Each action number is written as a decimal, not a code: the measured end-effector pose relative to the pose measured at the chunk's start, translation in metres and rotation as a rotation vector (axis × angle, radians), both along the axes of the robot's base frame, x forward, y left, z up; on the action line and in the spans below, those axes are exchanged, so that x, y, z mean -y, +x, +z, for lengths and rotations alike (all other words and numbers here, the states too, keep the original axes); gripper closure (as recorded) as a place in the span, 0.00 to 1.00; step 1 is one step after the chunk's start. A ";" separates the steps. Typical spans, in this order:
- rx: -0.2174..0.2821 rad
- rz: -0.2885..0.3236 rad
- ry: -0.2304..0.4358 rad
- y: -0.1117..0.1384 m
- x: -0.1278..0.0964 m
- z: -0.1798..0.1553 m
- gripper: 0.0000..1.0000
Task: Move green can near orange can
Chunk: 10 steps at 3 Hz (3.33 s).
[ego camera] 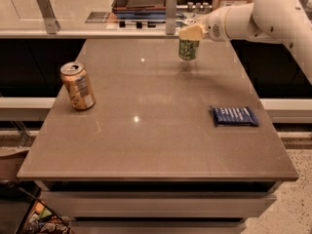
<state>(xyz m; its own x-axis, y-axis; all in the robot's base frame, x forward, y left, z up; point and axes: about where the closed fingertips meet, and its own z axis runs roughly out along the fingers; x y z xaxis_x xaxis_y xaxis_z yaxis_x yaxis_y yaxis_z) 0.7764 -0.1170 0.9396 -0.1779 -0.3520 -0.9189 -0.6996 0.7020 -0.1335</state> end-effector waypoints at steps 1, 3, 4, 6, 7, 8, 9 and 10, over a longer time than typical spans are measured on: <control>0.016 0.037 0.002 -0.024 -0.030 0.014 1.00; 0.035 0.124 -0.005 -0.078 -0.102 0.014 1.00; 0.031 0.159 -0.009 -0.100 -0.125 0.007 1.00; -0.009 0.294 -0.036 -0.150 -0.176 -0.001 1.00; -0.013 0.315 -0.048 -0.164 -0.189 -0.003 1.00; 0.014 0.340 -0.047 -0.175 -0.203 -0.009 1.00; 0.047 0.362 -0.035 -0.182 -0.215 -0.013 1.00; 0.062 0.354 -0.013 -0.188 -0.223 -0.018 1.00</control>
Offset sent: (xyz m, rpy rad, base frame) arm -0.0882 0.1142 0.0187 0.0030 -0.0418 0.1395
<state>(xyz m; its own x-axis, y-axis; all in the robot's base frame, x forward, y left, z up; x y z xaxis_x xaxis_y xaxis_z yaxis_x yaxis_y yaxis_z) 0.5880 0.1062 0.9213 0.0127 -0.3940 -0.9190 -0.8893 0.4157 -0.1905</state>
